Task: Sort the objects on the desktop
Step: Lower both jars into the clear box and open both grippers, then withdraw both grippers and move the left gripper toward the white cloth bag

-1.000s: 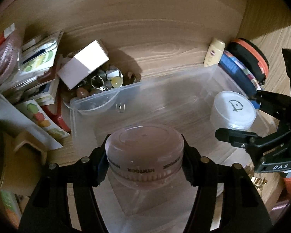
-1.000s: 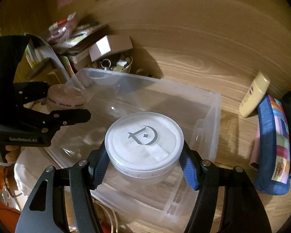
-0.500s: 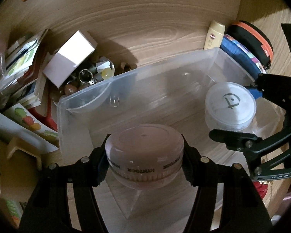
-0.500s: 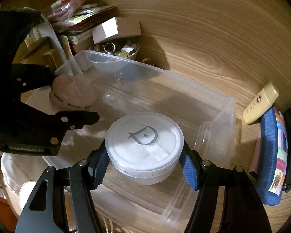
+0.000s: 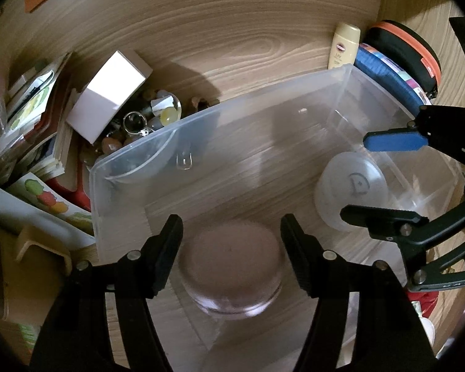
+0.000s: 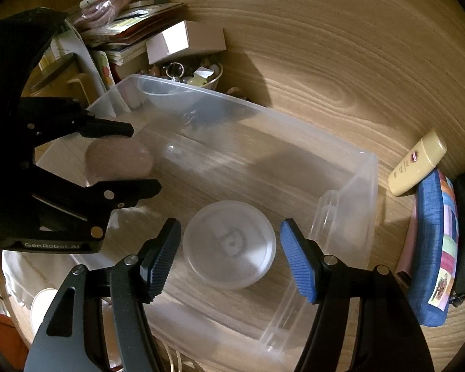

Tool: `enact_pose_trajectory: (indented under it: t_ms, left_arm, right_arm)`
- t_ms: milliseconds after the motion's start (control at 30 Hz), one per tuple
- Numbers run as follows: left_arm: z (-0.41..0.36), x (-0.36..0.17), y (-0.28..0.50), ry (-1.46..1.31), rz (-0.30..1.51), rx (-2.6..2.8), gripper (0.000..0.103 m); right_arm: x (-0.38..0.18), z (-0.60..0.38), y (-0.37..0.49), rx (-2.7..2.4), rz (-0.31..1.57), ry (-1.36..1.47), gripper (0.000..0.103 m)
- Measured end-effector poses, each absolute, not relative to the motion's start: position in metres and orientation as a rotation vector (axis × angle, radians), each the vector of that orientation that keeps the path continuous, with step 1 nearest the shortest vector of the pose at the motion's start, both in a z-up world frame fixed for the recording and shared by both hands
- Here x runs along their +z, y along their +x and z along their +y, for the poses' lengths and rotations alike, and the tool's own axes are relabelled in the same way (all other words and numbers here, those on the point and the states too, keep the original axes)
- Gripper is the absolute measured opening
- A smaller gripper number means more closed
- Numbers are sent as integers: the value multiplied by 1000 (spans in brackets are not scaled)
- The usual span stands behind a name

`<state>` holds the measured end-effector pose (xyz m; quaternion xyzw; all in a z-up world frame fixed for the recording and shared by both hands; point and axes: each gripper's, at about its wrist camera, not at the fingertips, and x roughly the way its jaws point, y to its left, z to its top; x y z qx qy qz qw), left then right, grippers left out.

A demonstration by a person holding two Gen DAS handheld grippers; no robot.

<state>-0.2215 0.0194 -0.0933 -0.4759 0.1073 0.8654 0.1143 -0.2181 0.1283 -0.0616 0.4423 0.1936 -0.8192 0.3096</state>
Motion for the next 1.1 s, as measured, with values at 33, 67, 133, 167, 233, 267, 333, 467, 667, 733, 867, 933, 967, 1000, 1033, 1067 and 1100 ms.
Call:
enact_pose_trajectory:
  t_ms: [33,67,133,167,233,267,333,467,667,733,867,933,967,1000,1033,1067,1100]
  left_arm:
    - [19,-93,-221,-1397,313,2537,69]
    - [20,-92,-221,-1397,313,2539,70]
    - [20,-91,-220,-1392,315,2549,75]
    - [20,-92,-221,-1392,316,2553,76]
    - [20,-92,-221,-1397,311,2555,77]
    - [20,-92,-221,-1400,311,2556,77]
    - [19,-91,-221,-1402,309,2567,80]
    - [19,-86,-217,-1391,332,2598,82]
    - [16,-67,-203,-1327,340,2645,87]
    - [15,-60,-197,-1304,339,2662,88]
    - [12,-43,-181,-1253,340,2701,88]
    - [10,-34,-171,-1226,336,2717,88]
    - [9,-31,-167,-1214,333,2725,88]
    - [7,-28,-163,-1201,332,2735,89]
    - [6,-24,-157,-1185,333,2747,89]
    - [5,-19,-150,-1164,335,2763,89]
    - [4,-15,-144,-1143,336,2778,92]
  right_arm:
    - [-62,129,-219,-2160,511,1168,63]
    - [-62,129,-219,-2163,511,1167,63]
    - [-60,130,-218,-2170,513,1161,63]
    - [-60,131,-217,-2169,512,1158,63]
    - [-58,133,-216,-2173,509,1151,63]
    - [-57,133,-215,-2176,507,1150,63]
    - [-55,135,-213,-2185,508,1141,63]
    - [-46,143,-208,-2203,487,1126,63]
    - [-31,155,-200,-2241,472,1075,68]
    - [-25,159,-196,-2255,470,1053,70]
    - [-12,168,-184,-2281,461,1010,70]
    - [-5,173,-177,-2293,452,988,70]
    - [-1,174,-173,-2300,445,977,70]
    - [3,176,-167,-2308,438,962,71]
    - [7,178,-163,-2314,434,949,72]
    - [12,180,-156,-2325,427,927,73]
    - [16,182,-152,-2331,422,912,75]
